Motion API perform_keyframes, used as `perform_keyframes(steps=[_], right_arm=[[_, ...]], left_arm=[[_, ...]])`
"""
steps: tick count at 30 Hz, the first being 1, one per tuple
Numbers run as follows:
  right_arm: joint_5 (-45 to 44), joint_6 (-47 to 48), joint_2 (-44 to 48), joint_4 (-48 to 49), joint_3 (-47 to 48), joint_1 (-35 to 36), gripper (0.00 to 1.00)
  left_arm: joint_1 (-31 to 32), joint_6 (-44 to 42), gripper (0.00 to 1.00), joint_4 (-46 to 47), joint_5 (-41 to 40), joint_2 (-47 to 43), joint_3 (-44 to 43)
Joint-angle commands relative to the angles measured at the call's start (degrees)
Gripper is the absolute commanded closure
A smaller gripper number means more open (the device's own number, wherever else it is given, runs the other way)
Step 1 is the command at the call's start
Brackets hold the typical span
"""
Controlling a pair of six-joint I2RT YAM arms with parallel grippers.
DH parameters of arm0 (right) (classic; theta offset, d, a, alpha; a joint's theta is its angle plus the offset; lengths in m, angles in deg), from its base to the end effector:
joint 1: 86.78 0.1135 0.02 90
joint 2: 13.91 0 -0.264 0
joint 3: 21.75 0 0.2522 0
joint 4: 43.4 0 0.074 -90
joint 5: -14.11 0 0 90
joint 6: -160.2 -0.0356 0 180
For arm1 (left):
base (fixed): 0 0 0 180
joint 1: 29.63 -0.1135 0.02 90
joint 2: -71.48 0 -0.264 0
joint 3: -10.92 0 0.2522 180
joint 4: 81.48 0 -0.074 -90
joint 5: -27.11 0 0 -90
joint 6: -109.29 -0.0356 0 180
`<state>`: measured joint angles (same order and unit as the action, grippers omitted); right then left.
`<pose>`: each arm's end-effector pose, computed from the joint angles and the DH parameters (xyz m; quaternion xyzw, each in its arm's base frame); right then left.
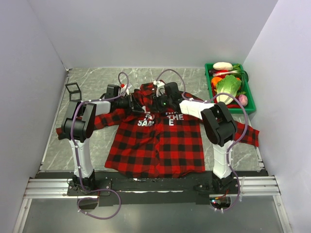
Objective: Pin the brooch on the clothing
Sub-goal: Pin the brooch to the clothes.
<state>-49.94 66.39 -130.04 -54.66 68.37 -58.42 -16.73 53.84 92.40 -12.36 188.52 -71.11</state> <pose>0.3862 0.2262 0.1757 -0.2831 0.8319 0.3132 0.3601 0.4026 -0.1204 0.1404 0.0188 0.8418 -0.5063 0.1861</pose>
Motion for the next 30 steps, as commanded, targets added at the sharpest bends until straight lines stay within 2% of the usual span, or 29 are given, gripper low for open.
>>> perform_keyframes(steps=[1,5,13,30], right_arm=[[0.41,7.76,3.11,1.88,-1.29,-0.23,0.70],[3.74,10.40,2.67,0.67,-0.77,-0.32,0.71],[3.75,10.14,4.87,2.16,-1.30,0.38,0.72],[4.19,13.74,5.13,4.62,-0.77,2.93,0.74]], left_arm=[[-1.13,-0.88,0.99,-1.57,5.20,0.03,-3.09],[-1.74,-2.37,0.99,-4.38,7.13,0.56,-4.68],[-2.27,-5.80,0.99,-12.55,8.28,2.59,-8.45],[-2.27,-5.45,0.99,-12.38,9.07,1.97,-8.19]])
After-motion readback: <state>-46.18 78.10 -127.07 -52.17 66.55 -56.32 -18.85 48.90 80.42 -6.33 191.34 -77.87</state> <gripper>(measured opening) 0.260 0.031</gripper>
